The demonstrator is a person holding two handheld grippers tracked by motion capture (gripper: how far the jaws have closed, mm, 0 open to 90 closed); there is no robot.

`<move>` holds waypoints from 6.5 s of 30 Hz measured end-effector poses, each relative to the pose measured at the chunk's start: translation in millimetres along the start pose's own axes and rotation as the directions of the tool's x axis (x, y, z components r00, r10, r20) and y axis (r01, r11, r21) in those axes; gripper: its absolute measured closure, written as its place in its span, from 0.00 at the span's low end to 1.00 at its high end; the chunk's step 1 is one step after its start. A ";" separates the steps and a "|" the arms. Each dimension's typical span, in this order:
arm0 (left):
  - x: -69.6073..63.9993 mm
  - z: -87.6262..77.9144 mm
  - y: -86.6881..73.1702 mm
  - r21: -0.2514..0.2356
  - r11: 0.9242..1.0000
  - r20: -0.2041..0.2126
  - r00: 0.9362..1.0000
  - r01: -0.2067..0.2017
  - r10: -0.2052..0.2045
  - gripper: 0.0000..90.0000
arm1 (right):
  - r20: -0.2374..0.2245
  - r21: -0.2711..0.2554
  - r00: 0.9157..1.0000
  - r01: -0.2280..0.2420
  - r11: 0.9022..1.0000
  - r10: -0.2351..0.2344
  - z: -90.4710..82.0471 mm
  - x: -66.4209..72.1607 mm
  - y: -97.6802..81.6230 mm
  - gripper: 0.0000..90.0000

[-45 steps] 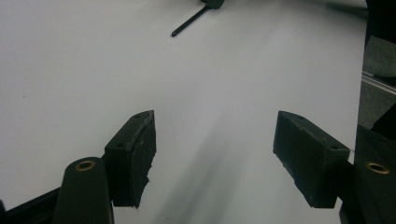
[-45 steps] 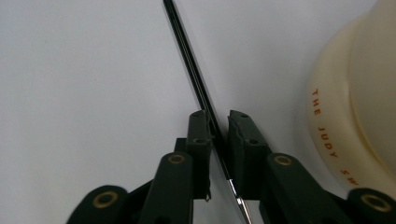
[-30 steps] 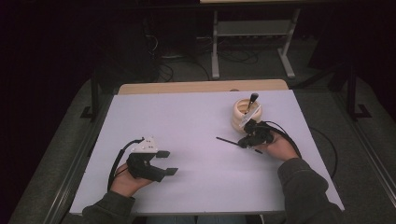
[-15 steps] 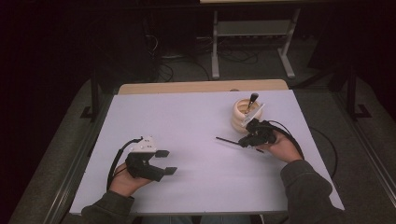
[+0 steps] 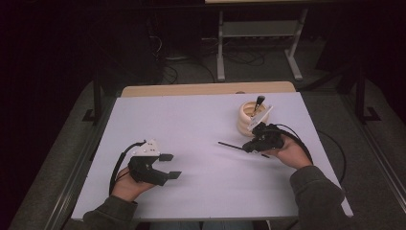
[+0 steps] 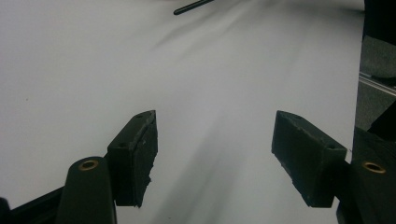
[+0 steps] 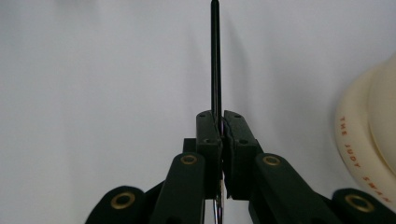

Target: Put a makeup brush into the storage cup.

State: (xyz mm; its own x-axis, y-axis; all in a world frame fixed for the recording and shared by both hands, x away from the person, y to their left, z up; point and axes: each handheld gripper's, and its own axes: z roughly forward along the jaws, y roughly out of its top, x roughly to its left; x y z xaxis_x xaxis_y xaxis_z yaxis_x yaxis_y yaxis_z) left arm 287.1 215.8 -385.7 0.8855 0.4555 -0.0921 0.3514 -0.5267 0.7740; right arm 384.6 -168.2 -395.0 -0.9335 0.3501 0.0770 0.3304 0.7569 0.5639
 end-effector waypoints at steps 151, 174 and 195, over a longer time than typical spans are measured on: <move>-41.4 44.1 43.3 0.181 0.942 0.212 0.947 -0.281 0.242 0.95 | -0.243 -0.014 0.923 0.304 0.953 -0.298 3.7 106.9 88.0 0.76; -27.8 33.0 47.1 0.088 0.979 0.144 0.975 -0.182 0.169 0.95 | -0.220 -0.329 0.975 -0.057 0.943 -0.017 -7.4 80.9 34.6 0.52; -32.3 44.2 49.3 0.127 0.968 0.173 0.966 -0.217 0.194 0.92 | -0.340 -0.343 0.937 -0.046 0.938 -0.078 10.9 80.7 48.9 0.94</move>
State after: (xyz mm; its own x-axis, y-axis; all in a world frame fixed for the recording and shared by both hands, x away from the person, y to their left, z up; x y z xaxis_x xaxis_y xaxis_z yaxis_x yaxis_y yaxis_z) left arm 289.2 143.4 -372.3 0.9758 0.2136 -0.0474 0.1867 -0.7000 0.6893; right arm 327.0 -96.8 -370.2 -0.9481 0.0811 0.3075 0.3051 0.5052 0.8073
